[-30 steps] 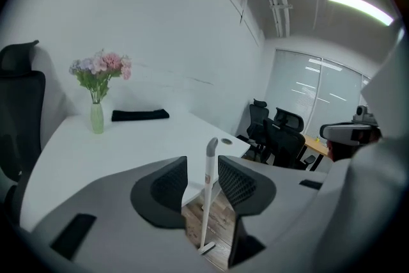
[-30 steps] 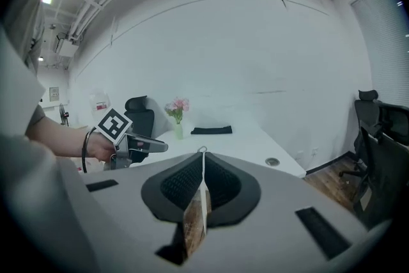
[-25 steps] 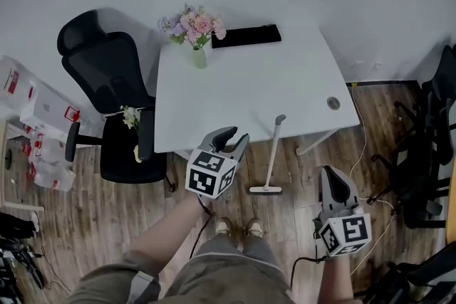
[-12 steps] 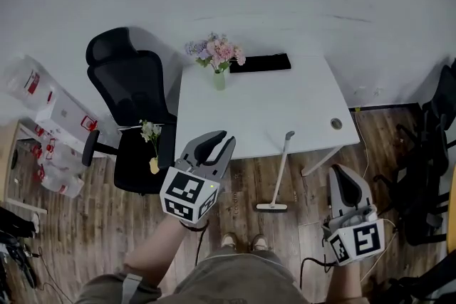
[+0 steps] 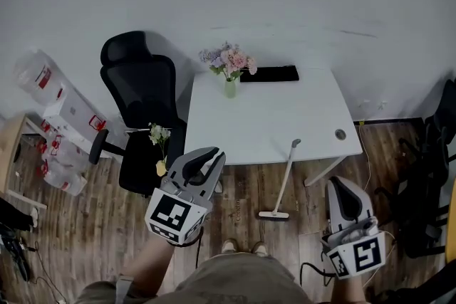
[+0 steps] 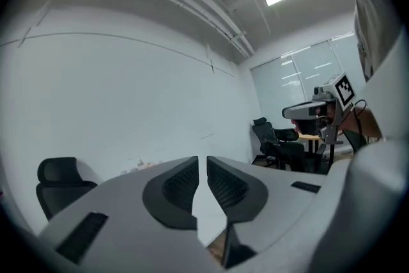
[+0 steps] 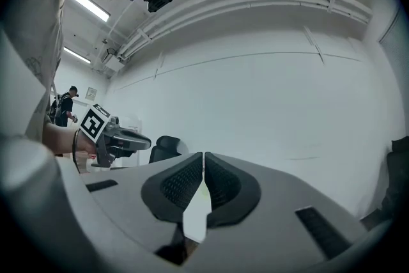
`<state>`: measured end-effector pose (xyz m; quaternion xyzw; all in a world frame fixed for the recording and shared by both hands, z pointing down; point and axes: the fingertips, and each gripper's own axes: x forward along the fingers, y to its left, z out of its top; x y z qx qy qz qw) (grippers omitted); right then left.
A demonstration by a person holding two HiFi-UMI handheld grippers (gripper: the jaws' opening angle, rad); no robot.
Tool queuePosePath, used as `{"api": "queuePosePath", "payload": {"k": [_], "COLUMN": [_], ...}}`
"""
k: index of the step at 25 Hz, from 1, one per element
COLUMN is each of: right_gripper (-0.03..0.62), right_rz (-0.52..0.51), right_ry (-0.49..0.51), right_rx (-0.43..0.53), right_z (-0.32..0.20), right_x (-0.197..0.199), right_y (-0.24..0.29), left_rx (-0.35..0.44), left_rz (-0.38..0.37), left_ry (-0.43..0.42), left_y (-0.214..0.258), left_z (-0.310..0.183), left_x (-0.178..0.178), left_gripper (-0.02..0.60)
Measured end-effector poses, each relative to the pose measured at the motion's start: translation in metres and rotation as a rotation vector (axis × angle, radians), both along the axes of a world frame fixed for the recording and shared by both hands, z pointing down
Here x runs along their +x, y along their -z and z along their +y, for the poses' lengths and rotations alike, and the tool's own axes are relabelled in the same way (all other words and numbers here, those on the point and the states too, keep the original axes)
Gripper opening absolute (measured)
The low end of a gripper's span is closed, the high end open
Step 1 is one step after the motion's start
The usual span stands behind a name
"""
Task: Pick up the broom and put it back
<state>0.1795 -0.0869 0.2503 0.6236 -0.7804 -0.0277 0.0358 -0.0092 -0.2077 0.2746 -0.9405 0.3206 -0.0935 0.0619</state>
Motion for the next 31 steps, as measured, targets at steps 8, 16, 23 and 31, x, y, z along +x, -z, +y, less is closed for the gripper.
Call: {"api": "queuePosePath", "payload": {"k": [8, 16, 23, 31], "right_gripper": [0.034, 0.034, 0.034, 0.034], "right_rz": [-0.073, -0.077, -0.076, -0.076], "right_ry": [0.079, 0.103, 0.1, 0.086], "right_rx": [-0.095, -0.147, -0.148, -0.152], "right_z": [0.009, 0.008, 0.006, 0.006], "right_x": [-0.029, -0.031, -0.03, -0.027], "right_y": [-0.034, -0.051, -0.051, -0.055], "left_rx": [-0.079, -0.112, -0.119, -0.117], "left_rz": [0.001, -0.021, -0.036, -0.023], "left_ry": [-0.006, -0.015, -0.026, -0.016], "left_y": [-0.035, -0.054, -0.055, -0.053], "left_z": [0.017, 0.031, 0.034, 0.032], "left_x": [-0.013, -0.005, -0.004, -0.007], "left_gripper": [0.017, 0.017, 0.017, 0.017]}}
